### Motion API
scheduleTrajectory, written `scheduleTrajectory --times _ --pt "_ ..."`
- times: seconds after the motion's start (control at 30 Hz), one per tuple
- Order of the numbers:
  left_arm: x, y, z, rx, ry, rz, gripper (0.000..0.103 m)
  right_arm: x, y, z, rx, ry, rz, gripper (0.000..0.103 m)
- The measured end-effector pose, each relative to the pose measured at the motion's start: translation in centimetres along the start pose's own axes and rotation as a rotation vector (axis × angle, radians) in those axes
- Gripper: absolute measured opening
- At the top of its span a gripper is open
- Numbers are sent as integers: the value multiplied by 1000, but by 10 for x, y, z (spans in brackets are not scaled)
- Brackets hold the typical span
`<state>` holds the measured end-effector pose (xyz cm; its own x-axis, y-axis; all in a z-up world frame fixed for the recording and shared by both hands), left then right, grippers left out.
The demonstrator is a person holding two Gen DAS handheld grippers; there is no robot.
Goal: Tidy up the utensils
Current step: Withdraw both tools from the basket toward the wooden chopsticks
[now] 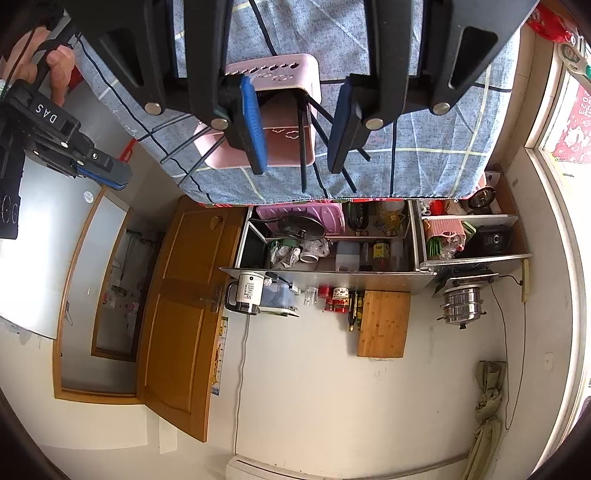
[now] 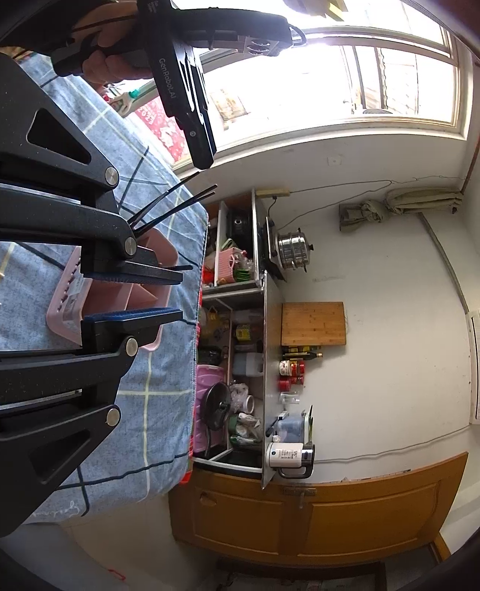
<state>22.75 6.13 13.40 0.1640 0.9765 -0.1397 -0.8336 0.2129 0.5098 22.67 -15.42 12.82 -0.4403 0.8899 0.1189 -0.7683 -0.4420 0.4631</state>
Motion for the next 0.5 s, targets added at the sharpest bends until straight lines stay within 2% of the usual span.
scheduleTrajectory --times 0.17,0.5 --pt "-8 20 -25 -18 4 -17 39 0 21 -23 4 -10 -18 13" --pt "-27 29 -85 13 15 -27 39 -4 41 -80 68 -56 -14 13"
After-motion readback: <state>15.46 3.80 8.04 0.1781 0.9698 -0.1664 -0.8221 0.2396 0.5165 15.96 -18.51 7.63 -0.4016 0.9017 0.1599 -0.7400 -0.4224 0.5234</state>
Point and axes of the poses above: each gripper's, at about its wrist camera, not at the fingertips, and y roughly against the way its jaws point, x to its left, z to its top, the point moved 5 cm from there along -y, roughly the way its jaws point, and after that the axes turned 4 degrees about x, right-handed, at the moved point
